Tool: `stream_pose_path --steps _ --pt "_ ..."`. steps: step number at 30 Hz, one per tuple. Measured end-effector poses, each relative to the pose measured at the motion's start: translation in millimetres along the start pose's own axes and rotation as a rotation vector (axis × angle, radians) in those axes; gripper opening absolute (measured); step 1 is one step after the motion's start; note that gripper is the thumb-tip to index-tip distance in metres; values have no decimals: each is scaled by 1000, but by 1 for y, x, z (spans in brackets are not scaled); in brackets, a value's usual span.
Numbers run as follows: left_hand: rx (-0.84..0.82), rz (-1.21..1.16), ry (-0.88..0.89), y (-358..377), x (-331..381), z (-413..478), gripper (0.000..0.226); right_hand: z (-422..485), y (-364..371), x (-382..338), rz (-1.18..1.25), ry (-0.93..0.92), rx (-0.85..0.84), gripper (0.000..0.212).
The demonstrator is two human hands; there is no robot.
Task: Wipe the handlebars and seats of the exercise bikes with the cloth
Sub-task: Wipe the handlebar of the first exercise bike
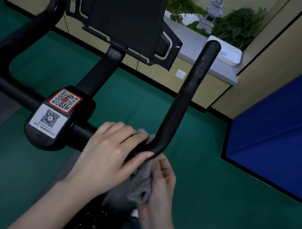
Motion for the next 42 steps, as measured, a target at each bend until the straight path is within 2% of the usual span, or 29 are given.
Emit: stream_pose_path --steps 9,12,14,17,20,23,26,29,31,34,37,39,42 --pt "-88 -64 26 1 -1 0 38 1 -5 -2 -43 -53 7 21" --pt "-107 -60 19 1 -2 0 39 -7 -2 18 -105 -12 -8 11" --pt "-111 -42 17 2 -2 0 40 -11 -1 28 -131 24 -16 15" --pt "-117 -27 26 3 -1 0 39 -11 4 19 -66 39 -39 10" --pt "-120 -35 22 3 0 0 37 -1 -1 1 22 40 -23 22" --pt "-127 -33 4 3 -2 -1 39 0 3 1 69 69 -33 25" --pt "-120 -38 -23 2 -2 0 45 -4 5 7 36 104 -51 25" --pt "-130 15 -47 4 2 3 50 1 -2 -11 -50 56 -17 24" --pt "-131 53 -58 6 4 6 49 9 -10 -33 -57 -37 64 21" --pt "-105 58 -75 7 9 11 48 17 -9 -75 -125 -333 139 12" --pt "-89 58 -102 11 13 17 42 7 5 -103 -382 -672 179 14" --pt "-73 41 -127 13 14 19 36 -8 18 -111 -576 -884 139 16" --pt "-60 16 -149 14 12 18 35 -14 35 -123 -798 -1093 -3 17"
Point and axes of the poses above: each hand's wrist, its own z-axis towards the middle knuckle, its own y-axis out of the palm, x = y × z, the point moved 9 cm from there along z, towards the middle knuckle, and after that the axes turned 3 degrees about x, right-handed, at the moved point
